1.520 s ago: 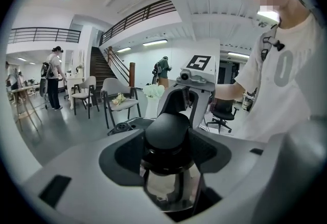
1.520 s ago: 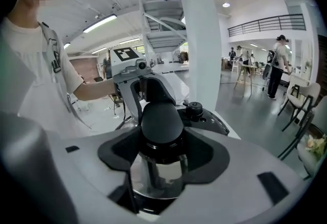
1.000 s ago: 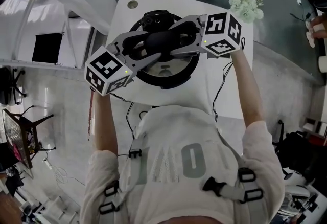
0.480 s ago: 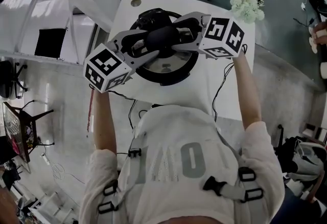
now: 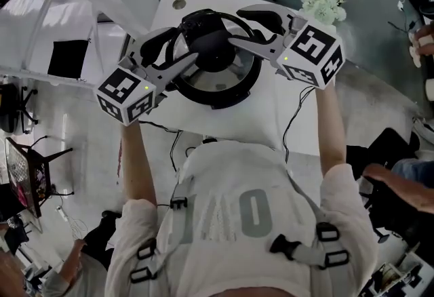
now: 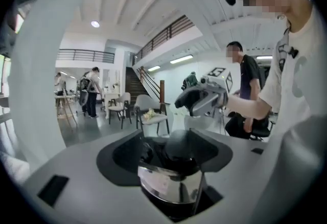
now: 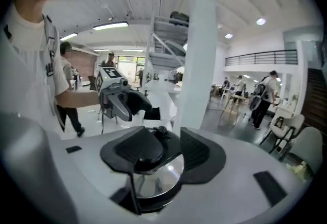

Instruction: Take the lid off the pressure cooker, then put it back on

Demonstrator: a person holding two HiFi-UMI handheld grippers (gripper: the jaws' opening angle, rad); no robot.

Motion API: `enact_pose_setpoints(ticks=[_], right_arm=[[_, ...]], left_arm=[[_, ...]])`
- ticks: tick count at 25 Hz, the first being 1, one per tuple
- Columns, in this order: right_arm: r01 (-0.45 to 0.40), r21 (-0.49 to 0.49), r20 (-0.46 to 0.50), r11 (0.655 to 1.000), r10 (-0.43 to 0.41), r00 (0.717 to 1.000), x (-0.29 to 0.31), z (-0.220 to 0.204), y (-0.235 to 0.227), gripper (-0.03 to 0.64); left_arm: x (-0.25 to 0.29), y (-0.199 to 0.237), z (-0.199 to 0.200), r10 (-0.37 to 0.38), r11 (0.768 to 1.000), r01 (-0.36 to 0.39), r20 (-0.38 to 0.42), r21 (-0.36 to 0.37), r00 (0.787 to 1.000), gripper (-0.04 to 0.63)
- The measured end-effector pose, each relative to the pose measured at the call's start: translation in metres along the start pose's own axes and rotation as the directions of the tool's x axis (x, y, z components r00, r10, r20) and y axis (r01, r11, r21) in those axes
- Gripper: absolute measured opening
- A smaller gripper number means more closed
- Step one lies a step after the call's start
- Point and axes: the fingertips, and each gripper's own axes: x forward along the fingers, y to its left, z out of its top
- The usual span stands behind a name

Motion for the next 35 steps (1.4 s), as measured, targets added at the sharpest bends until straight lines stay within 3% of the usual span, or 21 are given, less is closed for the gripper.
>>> enact_pose_setpoints(ticks=[2,3,4,6,8,9,11,13,15,17,35], right_arm=[[0.142,0.013,0.054,0.990,-0.142,0.988,-0.009,0.011,-0.013,0.186],[0.210,0.030,0.072,0.977,-0.212,0.975,-0.013,0.012,-0.018,0.156],[0.271,0.056,0.089,0.961,-0.275,0.957,-0.017,0.012,-0.022,0.115],[0.364,0.126,0.119,0.923,-0.378,0.918,-0.025,0.009,-0.025,0.035],[0.428,0.188,0.145,0.884,-0.456,0.878,-0.031,0.006,-0.024,0.009],[0.454,0.218,0.159,0.864,-0.491,0.857,-0.034,0.005,-0.021,0.010],[0.495,0.291,0.189,0.819,-0.556,0.809,-0.042,0.004,-0.017,0.009],[0.540,0.356,0.201,0.762,-0.628,0.752,-0.053,0.001,-0.015,0.009],[0.601,0.382,0.187,0.702,-0.696,0.694,-0.063,-0.006,-0.015,0.009],[0.643,0.371,0.169,0.670,-0.730,0.663,-0.069,-0.014,-0.012,0.009],[0.664,0.321,0.170,0.675,-0.731,0.661,-0.068,-0.015,-0.010,0.009]], left_arm=[[-0.018,0.019,0.027,0.128,0.992,-0.128,0.097,-0.004,0.987,0.257],[-0.027,0.028,0.040,0.209,0.978,-0.210,0.146,-0.006,0.967,0.204],[-0.035,0.035,0.052,0.292,0.955,-0.296,0.194,-0.012,0.936,0.151],[-0.047,0.041,0.066,0.440,0.893,-0.449,0.272,-0.030,0.856,0.083],[-0.050,0.038,0.068,0.536,0.830,-0.557,0.313,-0.027,0.784,0.036],[-0.050,0.033,0.067,0.564,0.807,-0.590,0.323,-0.022,0.760,0.027],[-0.045,0.022,0.061,0.594,0.781,-0.625,0.332,-0.018,0.733,0.018],[-0.041,0.011,0.055,0.609,0.767,-0.641,0.327,-0.014,0.722,0.018],[-0.036,0.004,0.049,0.608,0.770,-0.638,0.317,-0.009,0.728,0.018],[-0.033,0.000,0.045,0.598,0.780,-0.625,0.310,-0.016,0.739,0.018],[-0.039,0.008,0.050,0.601,0.781,-0.624,0.319,-0.036,0.733,0.018]])
